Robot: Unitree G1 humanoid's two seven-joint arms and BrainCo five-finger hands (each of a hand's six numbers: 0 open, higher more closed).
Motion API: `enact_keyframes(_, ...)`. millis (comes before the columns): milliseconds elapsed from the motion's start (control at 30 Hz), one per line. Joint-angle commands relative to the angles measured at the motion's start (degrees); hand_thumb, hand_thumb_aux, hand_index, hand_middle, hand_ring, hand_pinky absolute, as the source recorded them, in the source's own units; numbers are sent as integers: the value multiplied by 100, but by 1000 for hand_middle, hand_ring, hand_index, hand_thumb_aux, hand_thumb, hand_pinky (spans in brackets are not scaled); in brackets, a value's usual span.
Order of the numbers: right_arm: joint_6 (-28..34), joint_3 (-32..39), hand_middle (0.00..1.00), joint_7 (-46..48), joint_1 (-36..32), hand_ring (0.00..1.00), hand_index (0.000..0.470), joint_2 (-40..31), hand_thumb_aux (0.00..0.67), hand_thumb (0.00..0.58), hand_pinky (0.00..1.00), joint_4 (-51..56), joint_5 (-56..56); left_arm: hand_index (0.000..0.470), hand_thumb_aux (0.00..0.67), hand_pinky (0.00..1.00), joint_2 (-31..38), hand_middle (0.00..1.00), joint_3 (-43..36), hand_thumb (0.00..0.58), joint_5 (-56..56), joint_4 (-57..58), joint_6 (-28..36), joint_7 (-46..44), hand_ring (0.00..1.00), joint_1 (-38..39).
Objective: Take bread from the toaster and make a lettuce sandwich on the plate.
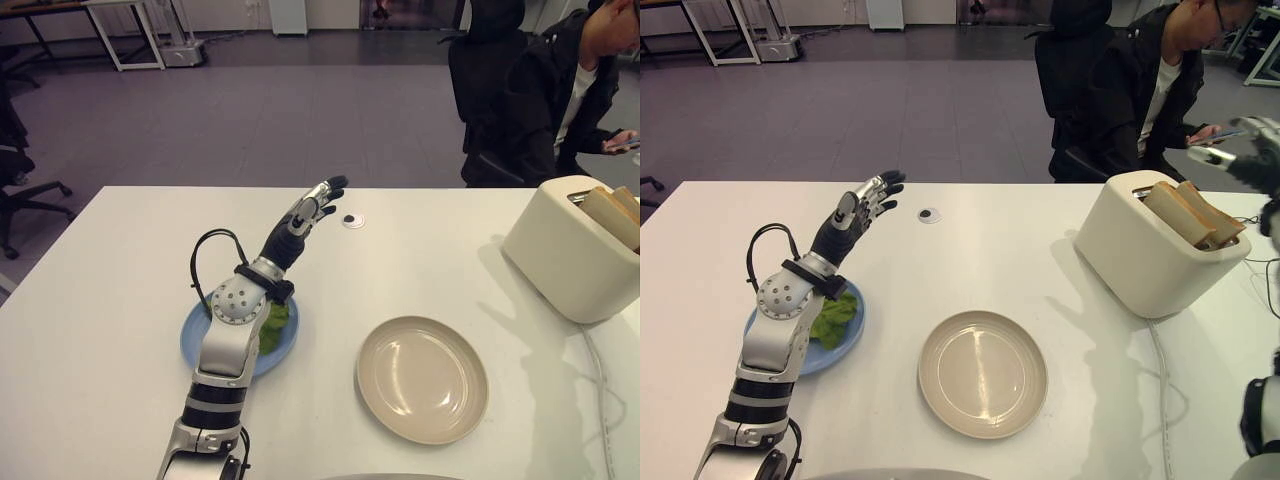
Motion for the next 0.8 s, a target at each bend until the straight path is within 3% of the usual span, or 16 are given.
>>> enact_keyframes(33, -247, 621, 0, -422, -626, 0, 0, -263, 0, 0, 0, 1042, -613, 0, 0, 0, 55, 0, 6, 0, 20, 57, 0, -34, 0, -49)
enact_keyframes(233, -438, 1192, 0, -830, -833, 0, 0, -244, 0, 0, 0, 1707, -923, 0, 0, 0, 75, 0, 32, 0, 6, 83, -8, -44, 0, -62)
enact_keyframes(800, -618, 1781, 0, -1053, -537, 0, 0, 16, 0, 0, 0, 1938, -879, 0, 0, 0, 86, 0, 63, 0, 13, 194, -53, -78, 0, -143)
